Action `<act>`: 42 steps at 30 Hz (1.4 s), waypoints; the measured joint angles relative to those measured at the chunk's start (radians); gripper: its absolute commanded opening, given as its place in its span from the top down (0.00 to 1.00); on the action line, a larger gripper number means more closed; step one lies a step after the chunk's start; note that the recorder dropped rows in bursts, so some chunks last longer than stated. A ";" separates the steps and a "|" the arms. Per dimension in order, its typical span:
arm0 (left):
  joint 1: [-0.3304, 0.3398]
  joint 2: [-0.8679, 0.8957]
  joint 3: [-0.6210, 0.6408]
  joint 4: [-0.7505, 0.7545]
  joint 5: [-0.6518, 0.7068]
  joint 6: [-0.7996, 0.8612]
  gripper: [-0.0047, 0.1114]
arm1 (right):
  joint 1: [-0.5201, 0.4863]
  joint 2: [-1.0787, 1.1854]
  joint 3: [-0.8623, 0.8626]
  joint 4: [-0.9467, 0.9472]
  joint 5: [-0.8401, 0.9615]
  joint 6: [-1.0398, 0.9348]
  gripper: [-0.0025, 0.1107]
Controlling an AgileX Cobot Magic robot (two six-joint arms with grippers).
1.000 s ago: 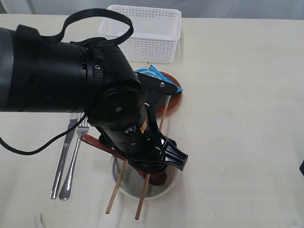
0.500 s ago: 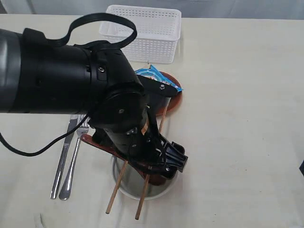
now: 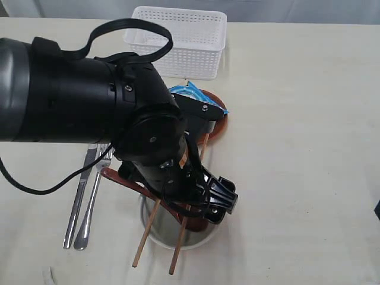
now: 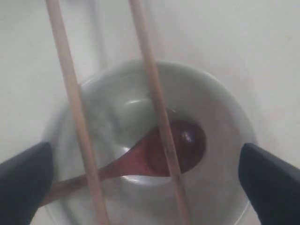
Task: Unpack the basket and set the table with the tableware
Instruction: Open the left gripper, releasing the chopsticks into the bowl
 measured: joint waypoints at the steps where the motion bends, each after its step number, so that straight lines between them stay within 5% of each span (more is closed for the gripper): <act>1: 0.000 0.000 0.000 0.000 0.000 -0.002 0.06 | 0.000 0.000 0.000 0.000 0.000 0.000 0.98; 21: 0.000 0.043 0.000 -0.024 -0.002 -0.006 0.08 | 0.000 0.000 0.000 0.000 0.000 0.000 0.98; 24: 0.000 0.043 0.000 -0.024 -0.002 -0.006 0.22 | 0.000 0.000 0.000 0.000 0.000 0.000 0.98; 27: 0.000 0.044 0.000 -0.024 -0.002 -0.008 0.52 | 0.000 0.000 0.000 0.000 0.000 0.000 0.98; 30: 0.000 0.045 0.000 -0.024 -0.002 -0.018 0.66 | 0.000 0.000 0.000 0.000 0.000 0.000 0.98; 35: 0.000 0.045 0.000 -0.024 -0.002 -0.031 0.77 | 0.000 0.000 0.000 0.000 0.000 0.000 0.98; 42: 0.000 0.045 0.000 -0.024 -0.002 -0.036 0.78 | 0.000 0.000 0.000 0.000 0.000 0.000 0.98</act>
